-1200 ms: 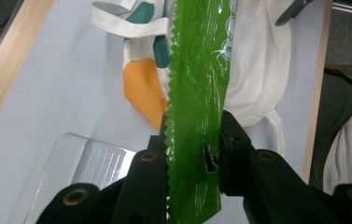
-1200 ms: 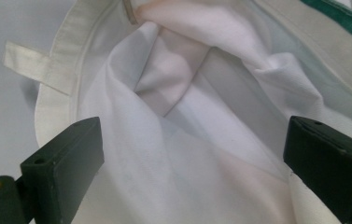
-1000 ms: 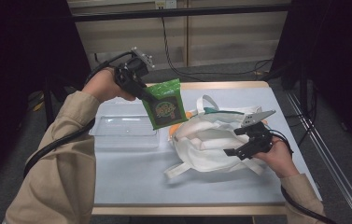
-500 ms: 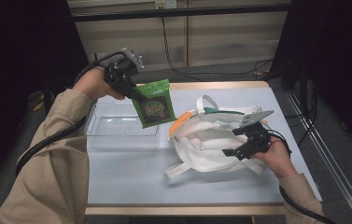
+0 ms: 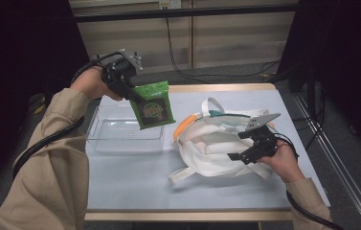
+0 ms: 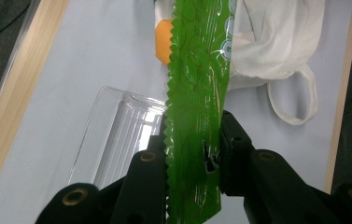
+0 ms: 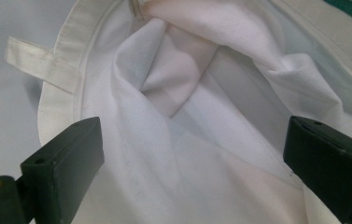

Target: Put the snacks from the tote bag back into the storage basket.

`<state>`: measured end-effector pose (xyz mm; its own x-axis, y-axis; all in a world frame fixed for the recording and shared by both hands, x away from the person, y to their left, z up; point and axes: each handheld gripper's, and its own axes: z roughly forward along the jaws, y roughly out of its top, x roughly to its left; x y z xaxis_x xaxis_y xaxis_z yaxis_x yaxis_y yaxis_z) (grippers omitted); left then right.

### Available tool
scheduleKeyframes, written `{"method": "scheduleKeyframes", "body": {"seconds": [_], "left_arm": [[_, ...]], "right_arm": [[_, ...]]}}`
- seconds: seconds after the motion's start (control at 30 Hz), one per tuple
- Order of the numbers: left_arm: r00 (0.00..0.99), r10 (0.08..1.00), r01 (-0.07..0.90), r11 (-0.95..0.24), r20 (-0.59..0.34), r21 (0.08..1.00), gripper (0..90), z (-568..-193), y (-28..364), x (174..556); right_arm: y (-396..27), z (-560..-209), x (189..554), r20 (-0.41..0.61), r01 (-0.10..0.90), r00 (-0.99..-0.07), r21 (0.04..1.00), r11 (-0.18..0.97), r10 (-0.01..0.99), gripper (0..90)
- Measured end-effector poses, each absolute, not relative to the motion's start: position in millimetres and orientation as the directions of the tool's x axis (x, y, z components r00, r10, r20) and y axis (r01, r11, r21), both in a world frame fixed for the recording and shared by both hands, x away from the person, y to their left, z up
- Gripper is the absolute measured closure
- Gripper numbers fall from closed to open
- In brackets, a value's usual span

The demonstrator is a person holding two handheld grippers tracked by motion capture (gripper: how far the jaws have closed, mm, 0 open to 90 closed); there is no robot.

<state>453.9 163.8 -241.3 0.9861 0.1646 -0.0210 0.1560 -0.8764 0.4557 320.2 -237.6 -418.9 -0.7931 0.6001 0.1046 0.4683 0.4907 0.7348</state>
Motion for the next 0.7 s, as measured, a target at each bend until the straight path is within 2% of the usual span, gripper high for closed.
{"method": "scheduleKeyframes", "body": {"seconds": [0.43,0.57,0.7], "left_arm": [[0.984,0.180,0.166,-0.892,-0.005,0.420,75.2,-245,174,455],[0.987,0.158,0.150,-0.906,-0.012,0.396,75.1,-248,179,456],[0.984,0.179,0.171,-0.896,-0.020,0.409,75.1,-250,184,457]], "right_arm": [[-237,-419,320,0.110,0.468,-0.796,0.736,0.489,0.596,4.5],[-237,-419,320,0.107,0.468,-0.795,0.735,0.492,0.597,4.5],[-237,-419,319,0.109,0.466,-0.797,0.738,0.489,0.594,4.5]]}}
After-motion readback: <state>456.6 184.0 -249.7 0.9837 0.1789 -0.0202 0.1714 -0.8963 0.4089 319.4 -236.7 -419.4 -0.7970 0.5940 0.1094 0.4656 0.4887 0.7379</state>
